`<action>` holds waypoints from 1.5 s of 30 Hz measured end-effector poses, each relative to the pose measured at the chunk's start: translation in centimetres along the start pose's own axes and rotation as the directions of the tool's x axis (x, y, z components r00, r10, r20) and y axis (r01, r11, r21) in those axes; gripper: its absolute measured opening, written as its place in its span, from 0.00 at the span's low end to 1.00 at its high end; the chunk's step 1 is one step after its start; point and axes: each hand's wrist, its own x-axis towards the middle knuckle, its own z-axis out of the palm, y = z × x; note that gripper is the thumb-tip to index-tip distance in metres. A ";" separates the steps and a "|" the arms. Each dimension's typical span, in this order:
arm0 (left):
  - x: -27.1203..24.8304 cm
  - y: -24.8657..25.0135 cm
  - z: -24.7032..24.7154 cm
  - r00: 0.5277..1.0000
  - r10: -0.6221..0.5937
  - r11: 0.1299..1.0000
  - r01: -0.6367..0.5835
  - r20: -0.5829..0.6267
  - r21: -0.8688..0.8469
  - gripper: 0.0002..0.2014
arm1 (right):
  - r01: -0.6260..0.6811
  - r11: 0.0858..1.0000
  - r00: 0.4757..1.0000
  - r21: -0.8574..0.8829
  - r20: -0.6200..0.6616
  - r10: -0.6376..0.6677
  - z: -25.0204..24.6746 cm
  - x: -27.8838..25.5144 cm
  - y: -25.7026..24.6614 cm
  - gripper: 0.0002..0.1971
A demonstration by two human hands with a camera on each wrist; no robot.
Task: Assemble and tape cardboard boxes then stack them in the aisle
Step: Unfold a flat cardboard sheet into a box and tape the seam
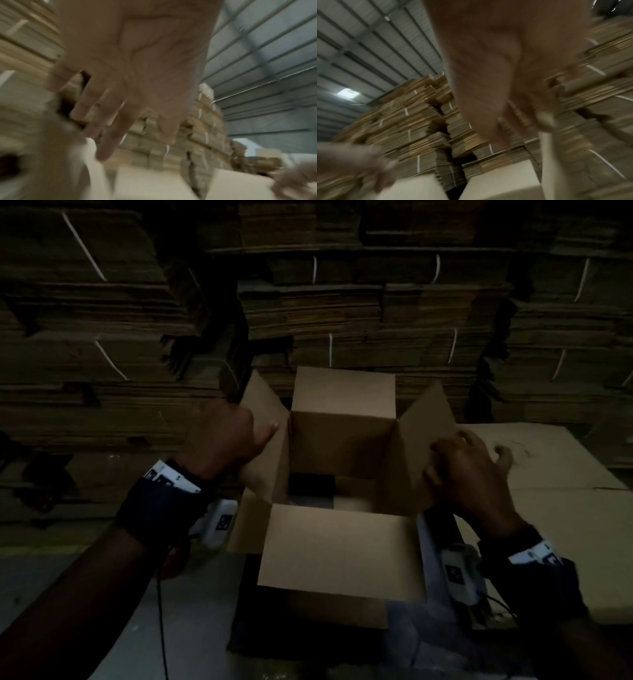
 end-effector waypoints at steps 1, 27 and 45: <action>-0.5 -0.3 0.4 0.992 -0.029 0.998 0.023 0.124 0.056 0.37 | -0.055 0.996 0.989 -0.066 0.133 0.063 -0.1 -0.2 0.0 0.25; -10.7 9.3 13.6 0.891 -0.192 0.640 0.432 0.412 -0.636 0.54 | 0.114 0.982 0.841 0.149 0.512 -0.175 3.3 1.3 -6.1 0.33; -12.9 9.2 14.0 0.848 -0.208 0.378 0.529 0.487 -0.760 0.48 | 0.201 0.700 0.774 0.685 0.327 -0.542 4.0 0.6 -11.6 0.12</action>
